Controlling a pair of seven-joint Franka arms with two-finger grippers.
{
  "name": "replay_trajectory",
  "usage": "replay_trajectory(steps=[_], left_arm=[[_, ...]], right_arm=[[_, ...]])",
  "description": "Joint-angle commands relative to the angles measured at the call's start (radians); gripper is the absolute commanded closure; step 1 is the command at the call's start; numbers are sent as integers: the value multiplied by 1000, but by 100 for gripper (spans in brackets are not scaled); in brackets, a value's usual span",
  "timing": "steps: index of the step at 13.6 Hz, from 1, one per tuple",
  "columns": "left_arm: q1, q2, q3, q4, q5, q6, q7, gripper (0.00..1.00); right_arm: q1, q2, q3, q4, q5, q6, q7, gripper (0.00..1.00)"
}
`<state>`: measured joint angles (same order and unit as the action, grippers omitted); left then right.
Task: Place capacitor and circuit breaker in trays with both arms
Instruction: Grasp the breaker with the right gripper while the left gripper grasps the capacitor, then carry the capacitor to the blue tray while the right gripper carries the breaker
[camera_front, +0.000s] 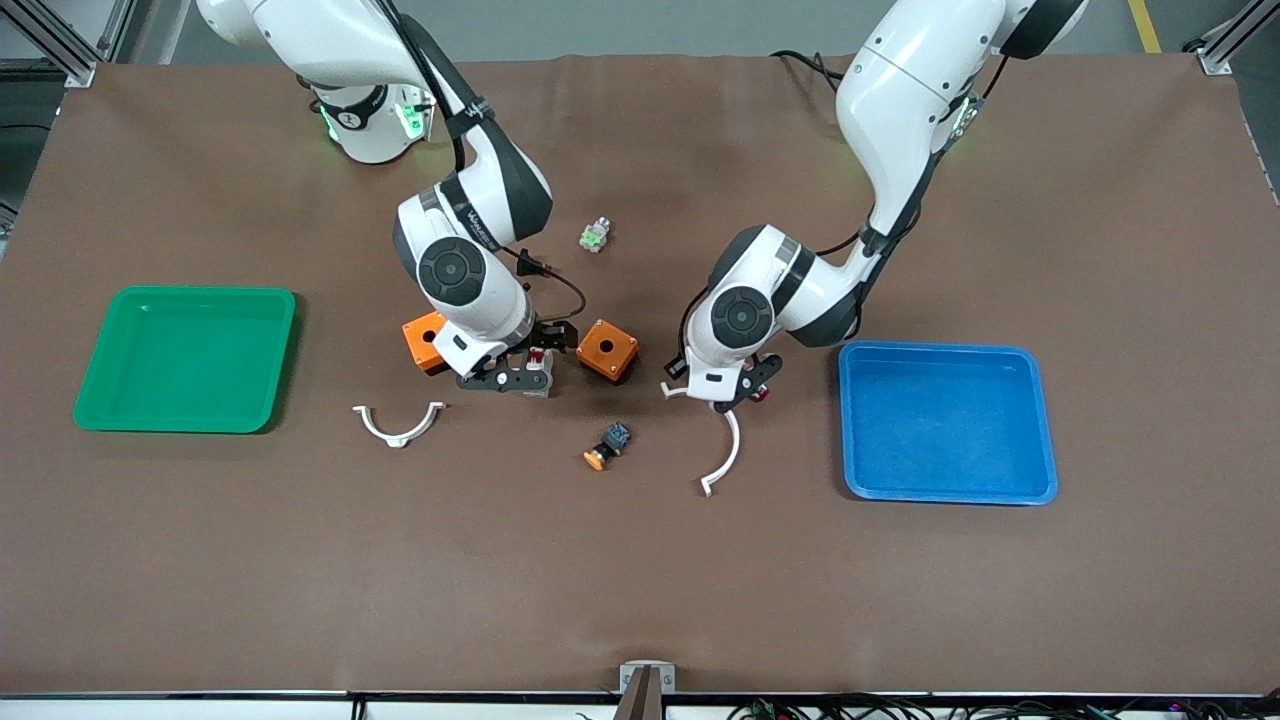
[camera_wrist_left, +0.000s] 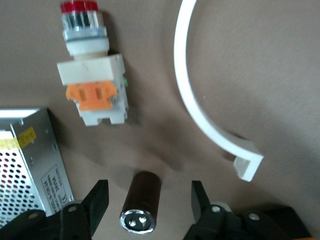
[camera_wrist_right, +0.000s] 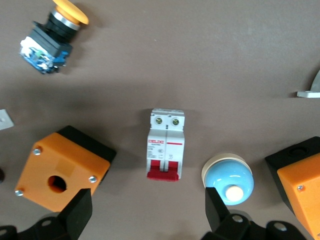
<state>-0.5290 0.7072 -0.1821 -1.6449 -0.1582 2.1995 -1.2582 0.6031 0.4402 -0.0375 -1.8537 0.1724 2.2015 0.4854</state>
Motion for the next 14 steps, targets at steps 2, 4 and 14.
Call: replay_trajectory(steps=[2, 4, 14], left_arm=[[-22, -15, 3, -50, -43, 19, -21, 29], [-29, -15, 3, -61, -43, 19, -21, 38], [58, -248, 58, -49, 51, -131, -40, 100]], right_arm=[[-34, 17, 5, -24, 19, 20, -25, 0], [-32, 37, 5, -25, 19, 52, -25, 0], [-20, 92, 7, -24, 21, 138, -22, 30]])
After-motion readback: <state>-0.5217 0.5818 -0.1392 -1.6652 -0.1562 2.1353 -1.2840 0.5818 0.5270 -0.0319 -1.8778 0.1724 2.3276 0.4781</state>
